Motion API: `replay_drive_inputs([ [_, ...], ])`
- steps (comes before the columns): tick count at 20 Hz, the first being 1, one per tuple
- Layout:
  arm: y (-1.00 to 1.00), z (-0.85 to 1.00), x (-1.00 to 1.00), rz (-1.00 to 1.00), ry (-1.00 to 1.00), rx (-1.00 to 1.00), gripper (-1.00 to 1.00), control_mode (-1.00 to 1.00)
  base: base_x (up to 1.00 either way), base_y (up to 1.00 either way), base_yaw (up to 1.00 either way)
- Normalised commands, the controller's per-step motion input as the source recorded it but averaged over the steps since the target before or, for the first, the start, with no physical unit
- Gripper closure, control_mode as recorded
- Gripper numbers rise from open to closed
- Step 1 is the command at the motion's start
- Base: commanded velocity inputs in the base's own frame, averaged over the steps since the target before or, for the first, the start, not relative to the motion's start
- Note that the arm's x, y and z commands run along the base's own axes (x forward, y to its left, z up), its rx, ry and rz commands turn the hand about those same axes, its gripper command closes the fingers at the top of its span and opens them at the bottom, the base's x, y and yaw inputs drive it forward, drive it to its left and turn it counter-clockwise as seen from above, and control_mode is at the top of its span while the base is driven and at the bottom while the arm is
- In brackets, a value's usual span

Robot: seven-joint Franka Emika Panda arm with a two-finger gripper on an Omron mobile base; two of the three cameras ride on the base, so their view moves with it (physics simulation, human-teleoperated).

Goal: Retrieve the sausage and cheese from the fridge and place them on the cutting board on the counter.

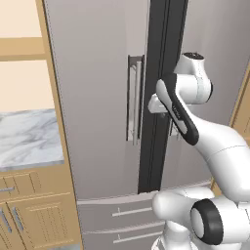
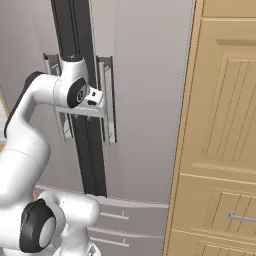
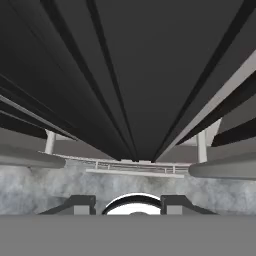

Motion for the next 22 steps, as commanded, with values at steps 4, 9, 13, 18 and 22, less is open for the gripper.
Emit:
replay_drive_inputs([
  [4,0.0,0.0,-0.01,0.0,0.0,0.0,-1.0,1.0,-0.31,0.0,0.0],
  [9,0.0,0.0,0.0,0.0,0.0,0.0,-1.0,1.0,-0.66,0.0,-0.01],
  [13,-0.15,0.0,-0.15,0.0,-0.12,0.01,-1.0,-1.0,-0.13,0.0,0.0],
  [18,-0.75,0.06,0.22,-0.01,-0.31,0.02,-1.0,-1.0,0.0,0.0,0.0],
  [22,-0.57,0.02,0.53,0.0,-0.22,0.01,-1.0,-1.0,0.0,0.0,0.0],
])
